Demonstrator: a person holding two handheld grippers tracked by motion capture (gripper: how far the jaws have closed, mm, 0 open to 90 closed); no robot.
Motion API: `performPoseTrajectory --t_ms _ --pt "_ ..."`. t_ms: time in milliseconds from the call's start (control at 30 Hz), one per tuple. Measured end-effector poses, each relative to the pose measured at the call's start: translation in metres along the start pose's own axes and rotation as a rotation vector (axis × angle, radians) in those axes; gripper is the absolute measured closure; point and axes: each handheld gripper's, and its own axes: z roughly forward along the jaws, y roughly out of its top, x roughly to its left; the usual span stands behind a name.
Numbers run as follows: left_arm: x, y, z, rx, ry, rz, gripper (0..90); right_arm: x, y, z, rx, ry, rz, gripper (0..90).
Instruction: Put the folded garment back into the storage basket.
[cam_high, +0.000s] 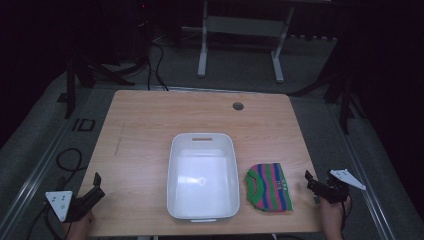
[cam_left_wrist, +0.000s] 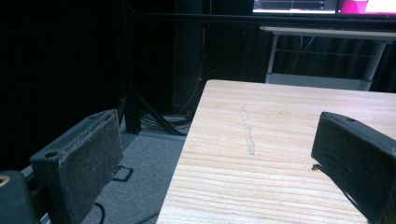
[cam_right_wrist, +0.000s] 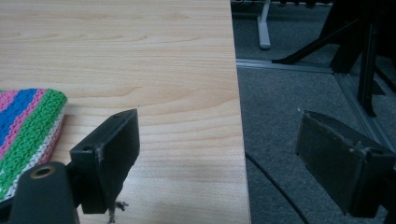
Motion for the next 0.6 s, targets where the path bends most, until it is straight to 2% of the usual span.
performPoseTrajectory --t_ms 133,267,433,567,600 --pt "0.0 0.0 0.0 0.001 -0.001 -0.002 2.2 0.001 0.0 0.0 0.008 0.005 -0.005 13.5" --pt "0.001 0.0 0.0 0.003 -0.004 -0.008 2.2 -0.002 0.001 0.002 0.02 0.032 0.016 13.0" --pt "0.001 0.0 0.001 0.007 -0.006 -0.013 2.2 -0.013 0.002 0.005 0.062 0.114 0.018 12.8" --pt "0.002 0.0 0.001 0.003 -0.009 -0.024 2.2 -0.017 0.002 0.005 0.081 0.145 0.019 12.8" --pt "0.002 0.0 0.001 0.003 -0.01 -0.024 2.2 -0.021 0.004 0.005 0.115 0.216 0.009 12.9"
